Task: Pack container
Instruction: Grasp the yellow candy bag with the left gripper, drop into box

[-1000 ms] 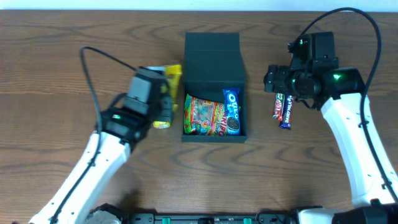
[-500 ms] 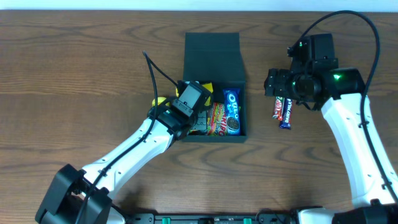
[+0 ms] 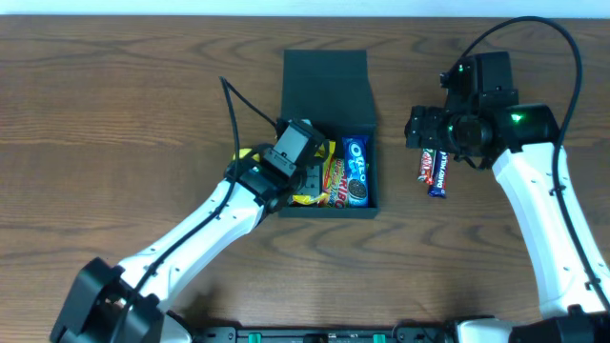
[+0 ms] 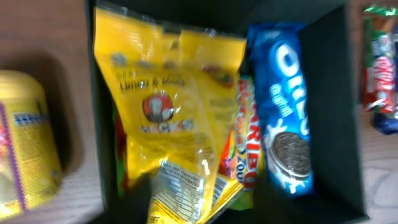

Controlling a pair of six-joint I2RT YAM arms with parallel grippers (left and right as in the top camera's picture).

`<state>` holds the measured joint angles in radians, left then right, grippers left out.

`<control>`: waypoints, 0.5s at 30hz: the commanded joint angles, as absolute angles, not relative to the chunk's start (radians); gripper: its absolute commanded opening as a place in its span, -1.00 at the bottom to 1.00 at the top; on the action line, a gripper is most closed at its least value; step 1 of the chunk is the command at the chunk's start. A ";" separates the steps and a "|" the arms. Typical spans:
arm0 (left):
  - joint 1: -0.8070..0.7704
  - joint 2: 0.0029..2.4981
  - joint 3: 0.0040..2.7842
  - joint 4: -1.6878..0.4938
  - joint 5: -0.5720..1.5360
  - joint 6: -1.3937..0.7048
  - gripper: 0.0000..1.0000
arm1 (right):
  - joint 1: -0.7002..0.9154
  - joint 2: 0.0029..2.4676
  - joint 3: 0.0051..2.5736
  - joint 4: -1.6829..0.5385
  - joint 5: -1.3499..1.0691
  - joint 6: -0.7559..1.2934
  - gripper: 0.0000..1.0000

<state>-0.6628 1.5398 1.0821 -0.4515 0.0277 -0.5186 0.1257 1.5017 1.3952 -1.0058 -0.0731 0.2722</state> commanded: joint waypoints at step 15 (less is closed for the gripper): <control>-0.662 1.702 1.112 -0.420 0.001 -0.467 -0.88 | 0.118 1.489 1.394 -1.018 -0.067 0.253 0.68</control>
